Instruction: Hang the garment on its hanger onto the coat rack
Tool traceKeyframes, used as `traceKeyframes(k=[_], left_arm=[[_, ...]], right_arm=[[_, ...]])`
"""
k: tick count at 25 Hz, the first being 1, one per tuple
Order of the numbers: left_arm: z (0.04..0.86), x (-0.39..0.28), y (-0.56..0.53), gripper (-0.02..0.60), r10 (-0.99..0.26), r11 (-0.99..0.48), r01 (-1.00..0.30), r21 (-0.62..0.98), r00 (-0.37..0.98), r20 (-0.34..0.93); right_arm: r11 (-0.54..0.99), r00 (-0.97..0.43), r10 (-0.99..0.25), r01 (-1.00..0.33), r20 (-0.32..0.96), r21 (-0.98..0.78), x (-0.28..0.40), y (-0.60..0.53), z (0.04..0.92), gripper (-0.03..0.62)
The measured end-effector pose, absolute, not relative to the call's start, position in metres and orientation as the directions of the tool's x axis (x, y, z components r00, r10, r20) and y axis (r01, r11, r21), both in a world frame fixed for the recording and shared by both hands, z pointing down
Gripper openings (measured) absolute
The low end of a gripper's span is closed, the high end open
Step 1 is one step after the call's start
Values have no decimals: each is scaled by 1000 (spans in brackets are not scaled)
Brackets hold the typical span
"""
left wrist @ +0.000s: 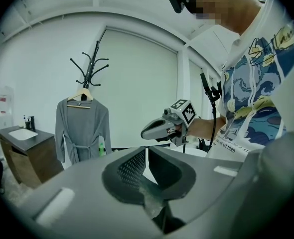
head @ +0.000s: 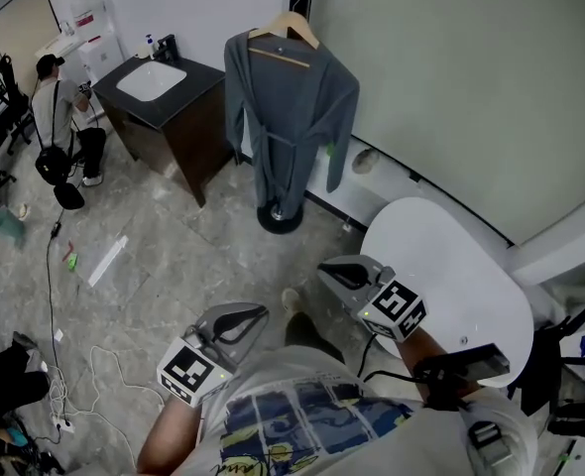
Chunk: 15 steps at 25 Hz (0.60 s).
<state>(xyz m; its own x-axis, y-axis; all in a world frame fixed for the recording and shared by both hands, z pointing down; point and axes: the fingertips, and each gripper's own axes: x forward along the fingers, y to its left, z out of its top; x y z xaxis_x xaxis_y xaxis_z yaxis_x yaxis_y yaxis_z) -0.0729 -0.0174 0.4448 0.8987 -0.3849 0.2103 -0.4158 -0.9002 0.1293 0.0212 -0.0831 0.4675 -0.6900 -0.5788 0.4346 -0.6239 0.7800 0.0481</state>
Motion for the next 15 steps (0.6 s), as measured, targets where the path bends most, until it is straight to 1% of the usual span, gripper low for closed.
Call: traceKeyframes(k=[9, 15], left_arm=[[443, -85, -14, 20, -415, -889, -441, 125, 890, 191], [447, -88, -12, 20, -420, -889, -443, 117, 891, 173]], right_arm=[[836, -733, -511, -545, 449, 62, -12, -64, 470, 2], [852, -749, -493, -519, 443, 70, -23, -55, 466, 2]])
